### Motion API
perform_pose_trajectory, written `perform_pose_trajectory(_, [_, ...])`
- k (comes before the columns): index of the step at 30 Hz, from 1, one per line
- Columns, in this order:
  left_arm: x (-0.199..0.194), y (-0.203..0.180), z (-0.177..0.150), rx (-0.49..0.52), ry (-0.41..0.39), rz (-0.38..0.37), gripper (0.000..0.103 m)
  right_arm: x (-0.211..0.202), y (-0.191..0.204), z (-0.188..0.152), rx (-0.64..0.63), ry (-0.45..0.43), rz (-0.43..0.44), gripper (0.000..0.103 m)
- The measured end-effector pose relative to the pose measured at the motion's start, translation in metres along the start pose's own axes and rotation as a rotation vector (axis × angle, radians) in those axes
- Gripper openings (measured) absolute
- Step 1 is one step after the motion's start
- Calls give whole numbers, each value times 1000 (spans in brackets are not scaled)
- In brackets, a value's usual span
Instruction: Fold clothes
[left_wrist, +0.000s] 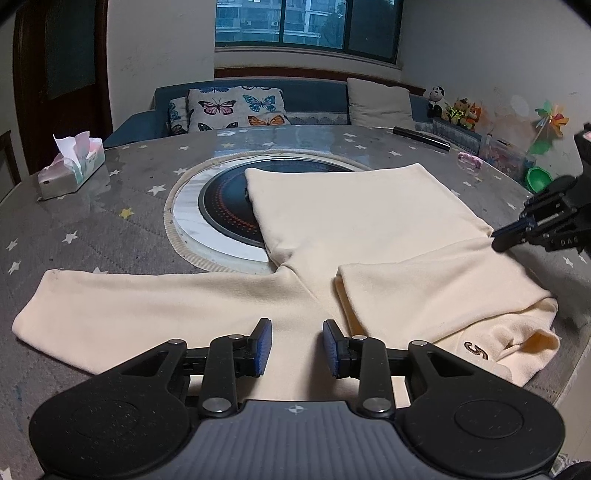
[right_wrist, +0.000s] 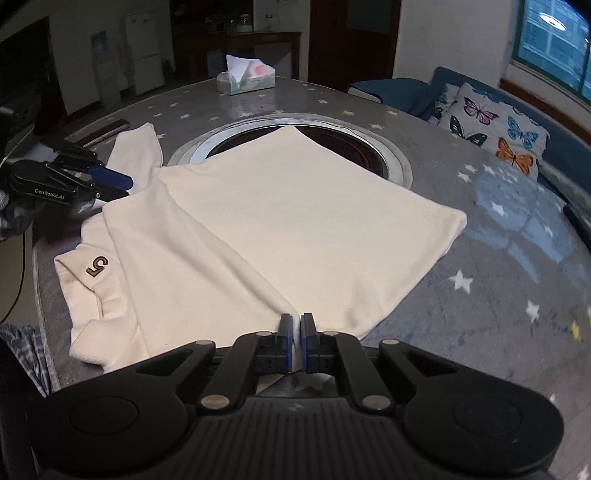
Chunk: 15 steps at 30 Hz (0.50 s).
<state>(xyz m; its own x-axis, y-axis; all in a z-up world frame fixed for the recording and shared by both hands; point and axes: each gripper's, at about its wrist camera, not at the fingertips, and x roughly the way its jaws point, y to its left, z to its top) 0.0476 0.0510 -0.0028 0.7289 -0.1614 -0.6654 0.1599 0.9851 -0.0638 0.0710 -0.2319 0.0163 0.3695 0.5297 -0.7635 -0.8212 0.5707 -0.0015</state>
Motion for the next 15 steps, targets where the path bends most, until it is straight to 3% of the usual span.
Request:
perform_pose_trajectory(3, [-6,-6,3,8,-2,3,34,-1,1,3,16,-6,-11,7])
perform_pose_trajectory(8, [-23,-24,11,19,-57,-55,33,-7,15,8,-12,-36,-39,12])
perform_pose_trajectory(15, [1,-61,28,72,-71,-167,29,-7,43,18,-37,-103,-49,12])
